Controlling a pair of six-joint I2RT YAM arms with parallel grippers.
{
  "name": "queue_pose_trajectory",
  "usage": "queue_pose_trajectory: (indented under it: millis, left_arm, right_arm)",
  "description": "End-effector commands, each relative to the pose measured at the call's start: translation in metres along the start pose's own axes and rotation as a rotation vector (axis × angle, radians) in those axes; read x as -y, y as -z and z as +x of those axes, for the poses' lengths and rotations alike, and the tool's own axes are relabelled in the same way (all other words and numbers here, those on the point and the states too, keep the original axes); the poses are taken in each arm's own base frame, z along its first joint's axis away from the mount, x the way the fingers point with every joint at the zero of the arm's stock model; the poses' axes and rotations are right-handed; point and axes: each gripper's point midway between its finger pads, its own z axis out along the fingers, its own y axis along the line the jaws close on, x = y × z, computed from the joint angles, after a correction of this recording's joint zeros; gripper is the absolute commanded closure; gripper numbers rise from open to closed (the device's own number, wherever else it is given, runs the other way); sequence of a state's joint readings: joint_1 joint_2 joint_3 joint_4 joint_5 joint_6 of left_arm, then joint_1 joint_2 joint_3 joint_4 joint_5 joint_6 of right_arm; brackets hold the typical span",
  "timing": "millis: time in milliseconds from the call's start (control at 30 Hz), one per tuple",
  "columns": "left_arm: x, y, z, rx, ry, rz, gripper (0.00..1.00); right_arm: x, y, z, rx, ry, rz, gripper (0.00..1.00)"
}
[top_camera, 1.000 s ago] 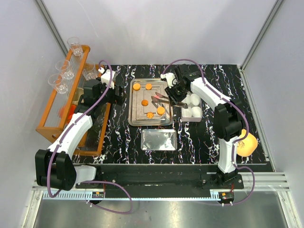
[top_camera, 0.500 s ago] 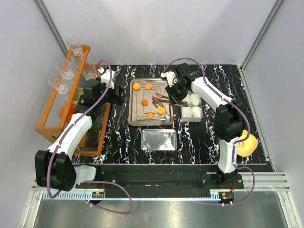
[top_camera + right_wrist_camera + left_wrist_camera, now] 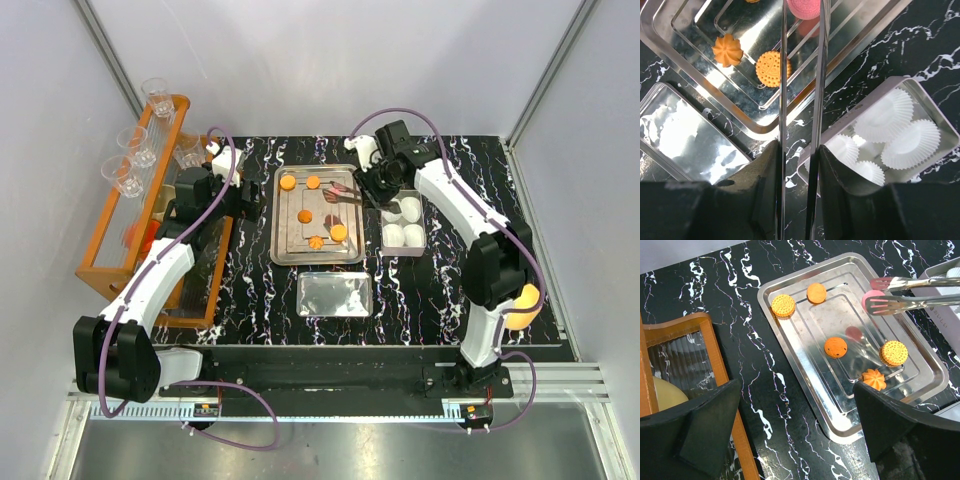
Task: Pack the cookies
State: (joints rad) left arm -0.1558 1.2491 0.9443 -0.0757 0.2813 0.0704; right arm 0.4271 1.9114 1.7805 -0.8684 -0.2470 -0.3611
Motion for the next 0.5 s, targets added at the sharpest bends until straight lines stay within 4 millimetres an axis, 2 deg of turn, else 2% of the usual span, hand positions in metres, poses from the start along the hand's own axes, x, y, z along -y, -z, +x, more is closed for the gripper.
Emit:
queue_pose_trajectory:
  millis: [0,233,400,433,467]
  left_arm:
    - [0.000,0.006,-0.025,0.086,-0.028,-0.008,0.01]
    - [0.002,0.006,-0.024,0.084,-0.024,0.000,0.01]
    - [0.002,0.008,-0.025,0.088,-0.027,0.000,0.01]
    - [0.002,0.008,-0.025,0.088,-0.027,0.000,0.01]
    - [0.002,0.008,-0.025,0.088,-0.029,0.000,0.01]
  right_arm:
    - [0.000,0.052,-0.033,0.124,0.010,0.087,0.84]
    - [0.012,0.079,-0.024,0.138,-0.023,0.168,0.85]
    - [0.024,0.103,-0.007,0.150,-0.061,0.201,0.85]
    - [0.026,0.104,0.002,0.137,-0.069,0.203,0.85]
    - [0.026,0.113,0.004,0.148,-0.071,0.209,0.85]
